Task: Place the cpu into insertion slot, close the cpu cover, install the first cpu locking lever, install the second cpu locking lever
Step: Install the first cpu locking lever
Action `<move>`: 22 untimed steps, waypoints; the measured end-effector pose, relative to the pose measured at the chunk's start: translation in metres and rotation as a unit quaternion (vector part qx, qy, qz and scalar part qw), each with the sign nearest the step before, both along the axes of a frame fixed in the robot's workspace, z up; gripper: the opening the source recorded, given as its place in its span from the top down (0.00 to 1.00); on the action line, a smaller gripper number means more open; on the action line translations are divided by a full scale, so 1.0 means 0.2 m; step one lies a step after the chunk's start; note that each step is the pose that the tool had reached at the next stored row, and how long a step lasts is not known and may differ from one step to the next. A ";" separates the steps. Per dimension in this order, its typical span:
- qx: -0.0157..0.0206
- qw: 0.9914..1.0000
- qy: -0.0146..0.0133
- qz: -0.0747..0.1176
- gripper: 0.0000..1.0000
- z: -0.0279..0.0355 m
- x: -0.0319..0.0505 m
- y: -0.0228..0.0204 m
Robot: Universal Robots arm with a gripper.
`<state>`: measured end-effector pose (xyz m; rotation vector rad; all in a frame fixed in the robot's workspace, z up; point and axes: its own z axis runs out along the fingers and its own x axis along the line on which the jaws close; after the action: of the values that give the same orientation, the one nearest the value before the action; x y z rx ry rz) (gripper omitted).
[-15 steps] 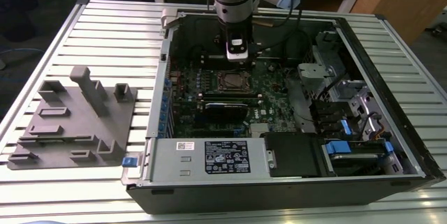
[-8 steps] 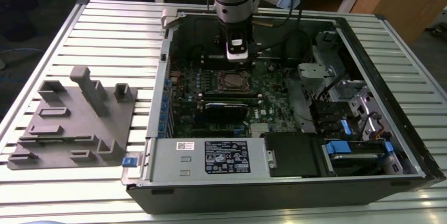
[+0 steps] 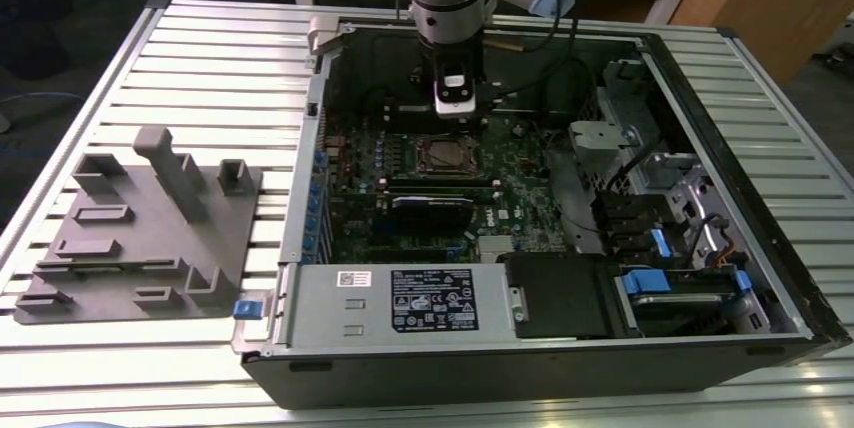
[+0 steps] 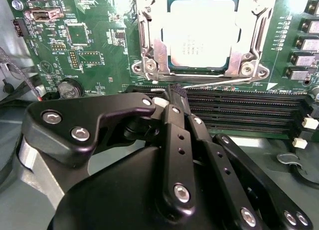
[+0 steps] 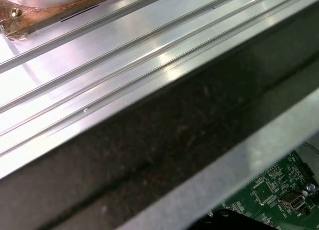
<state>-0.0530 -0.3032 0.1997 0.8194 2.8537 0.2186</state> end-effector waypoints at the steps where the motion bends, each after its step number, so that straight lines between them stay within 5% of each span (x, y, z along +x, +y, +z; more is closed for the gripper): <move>1: 0.000 1.000 0.000 0.000 0.89 0.000 0.000 0.000; 16: 0.000 1.000 0.000 0.000 0.89 0.000 -0.002 0.007; 22: 0.000 1.000 -0.007 0.000 0.89 -0.004 -0.006 0.007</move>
<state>-0.0541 -0.3019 0.1988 0.8145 2.8400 0.2236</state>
